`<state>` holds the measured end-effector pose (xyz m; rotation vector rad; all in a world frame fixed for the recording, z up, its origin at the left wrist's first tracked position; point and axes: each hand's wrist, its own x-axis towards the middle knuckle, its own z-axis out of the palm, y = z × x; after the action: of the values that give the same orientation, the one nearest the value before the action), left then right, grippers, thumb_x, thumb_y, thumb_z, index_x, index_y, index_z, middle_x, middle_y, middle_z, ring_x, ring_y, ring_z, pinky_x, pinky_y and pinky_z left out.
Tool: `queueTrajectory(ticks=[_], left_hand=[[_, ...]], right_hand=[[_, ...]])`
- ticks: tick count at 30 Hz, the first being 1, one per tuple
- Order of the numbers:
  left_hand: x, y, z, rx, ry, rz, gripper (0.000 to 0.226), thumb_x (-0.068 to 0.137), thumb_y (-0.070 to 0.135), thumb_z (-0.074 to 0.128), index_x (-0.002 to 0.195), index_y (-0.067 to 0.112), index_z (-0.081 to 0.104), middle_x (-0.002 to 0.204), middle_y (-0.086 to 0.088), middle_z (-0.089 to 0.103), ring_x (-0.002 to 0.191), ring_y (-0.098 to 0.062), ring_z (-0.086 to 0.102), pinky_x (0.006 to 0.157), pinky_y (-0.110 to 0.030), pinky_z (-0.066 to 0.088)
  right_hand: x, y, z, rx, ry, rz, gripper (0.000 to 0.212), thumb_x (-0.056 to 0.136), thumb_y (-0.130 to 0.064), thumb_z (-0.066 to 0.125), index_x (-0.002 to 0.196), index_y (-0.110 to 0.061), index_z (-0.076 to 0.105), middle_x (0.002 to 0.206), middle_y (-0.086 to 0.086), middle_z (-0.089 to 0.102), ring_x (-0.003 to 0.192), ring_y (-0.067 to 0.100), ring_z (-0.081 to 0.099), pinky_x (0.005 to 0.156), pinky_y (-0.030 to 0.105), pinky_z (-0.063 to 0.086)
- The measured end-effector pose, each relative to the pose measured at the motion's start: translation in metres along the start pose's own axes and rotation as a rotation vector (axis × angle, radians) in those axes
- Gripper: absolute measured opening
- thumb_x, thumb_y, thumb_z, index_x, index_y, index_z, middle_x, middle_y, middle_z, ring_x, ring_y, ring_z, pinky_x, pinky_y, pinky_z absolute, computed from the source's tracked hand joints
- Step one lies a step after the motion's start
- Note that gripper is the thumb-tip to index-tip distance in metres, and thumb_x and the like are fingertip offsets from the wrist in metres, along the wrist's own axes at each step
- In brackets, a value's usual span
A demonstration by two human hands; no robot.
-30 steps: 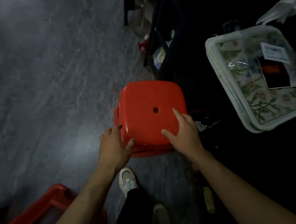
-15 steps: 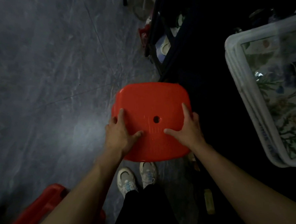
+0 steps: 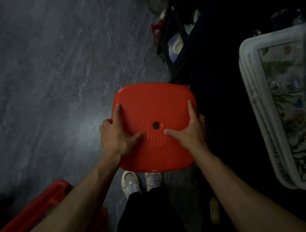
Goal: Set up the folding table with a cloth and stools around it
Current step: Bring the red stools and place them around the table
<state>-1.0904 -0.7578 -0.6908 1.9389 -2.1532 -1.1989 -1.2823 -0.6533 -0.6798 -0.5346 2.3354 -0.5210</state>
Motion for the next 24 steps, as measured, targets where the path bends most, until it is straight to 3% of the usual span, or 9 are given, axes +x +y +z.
queueTrajectory(ticks=[5,10,15,21,24], left_hand=[[-0.031,0.001,-0.06,-0.037,0.09,-0.044,0.124,0.055,0.06,0.084,0.152,0.038,0.011,0.126,-0.02,0.047,0.119,-0.036,0.046,0.099,-0.049,0.044],[-0.072,0.016,-0.144,-0.089,0.201,-0.058,0.128,0.046,0.073,0.074,0.151,0.041,0.008,0.12,-0.018,0.051,0.113,-0.036,0.051,0.093,-0.052,0.048],[-0.129,0.043,-0.239,-0.036,0.276,-0.009,0.127,0.056,0.058,0.083,0.153,0.041,0.003,0.132,-0.019,0.048,0.122,-0.035,0.045,0.099,-0.047,0.042],[-0.216,0.069,-0.349,-0.008,0.394,0.053,0.124,0.059,0.054,0.085,0.154,0.036,0.006,0.13,-0.022,0.047,0.12,-0.039,0.043,0.102,-0.045,0.037],[-0.253,0.07,-0.386,-0.009,0.445,0.078,0.122,0.064,0.052,0.083,0.154,0.036,0.002,0.128,-0.025,0.046,0.119,-0.041,0.04,0.102,-0.046,0.035]], right_hand=[[-0.033,-0.061,-0.021,-0.13,0.023,-0.13,0.132,0.047,-0.06,0.087,0.147,-0.059,0.001,0.15,0.01,0.027,0.134,0.038,0.032,0.11,0.056,0.033],[-0.086,-0.139,-0.059,-0.129,-0.04,-0.262,0.13,0.058,-0.049,0.09,0.152,-0.052,0.0,0.158,0.011,0.014,0.142,0.036,0.02,0.114,0.052,0.027],[-0.165,-0.197,-0.11,-0.121,-0.058,-0.354,0.134,0.059,-0.042,0.091,0.154,-0.046,-0.003,0.151,0.014,0.023,0.14,0.035,0.025,0.111,0.043,0.03],[-0.272,-0.254,-0.165,-0.052,-0.021,-0.437,0.132,0.055,-0.042,0.093,0.152,-0.051,0.003,0.148,0.016,0.027,0.136,0.039,0.032,0.111,0.053,0.034],[-0.312,-0.279,-0.181,-0.043,-0.003,-0.537,0.131,0.054,-0.043,0.093,0.153,-0.049,0.007,0.146,0.014,0.029,0.136,0.038,0.032,0.111,0.048,0.033]])
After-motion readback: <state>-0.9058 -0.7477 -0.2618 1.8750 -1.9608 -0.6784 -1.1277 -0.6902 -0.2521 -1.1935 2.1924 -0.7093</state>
